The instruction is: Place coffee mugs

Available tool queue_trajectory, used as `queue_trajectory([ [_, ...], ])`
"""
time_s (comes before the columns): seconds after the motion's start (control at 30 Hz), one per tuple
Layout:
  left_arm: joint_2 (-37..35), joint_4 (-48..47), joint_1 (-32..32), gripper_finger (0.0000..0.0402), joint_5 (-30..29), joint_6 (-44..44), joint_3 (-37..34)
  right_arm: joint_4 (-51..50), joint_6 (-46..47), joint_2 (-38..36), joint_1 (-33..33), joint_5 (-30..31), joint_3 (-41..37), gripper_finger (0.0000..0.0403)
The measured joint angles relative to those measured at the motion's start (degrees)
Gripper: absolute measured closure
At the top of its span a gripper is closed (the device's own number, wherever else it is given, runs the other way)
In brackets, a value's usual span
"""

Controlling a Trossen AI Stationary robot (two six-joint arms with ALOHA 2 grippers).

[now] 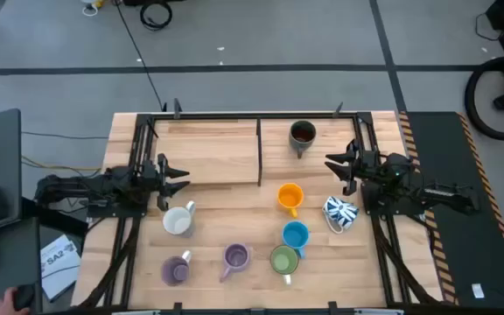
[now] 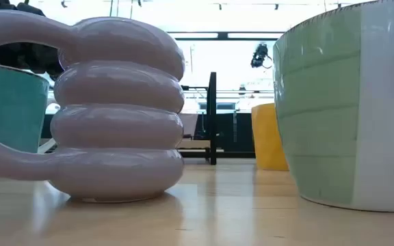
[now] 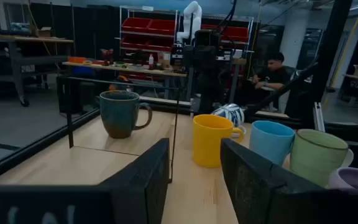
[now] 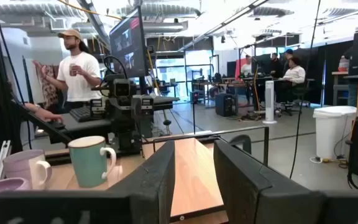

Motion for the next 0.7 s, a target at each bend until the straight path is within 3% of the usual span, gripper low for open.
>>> queue_trajectory([
  [0.7, 0.3, 0.1, 0.0, 0.0251, -0.4, -0.4, 0.0, 0.0, 0.0, 0.0, 0.0, 0.0, 0.0, 0.0286],
])
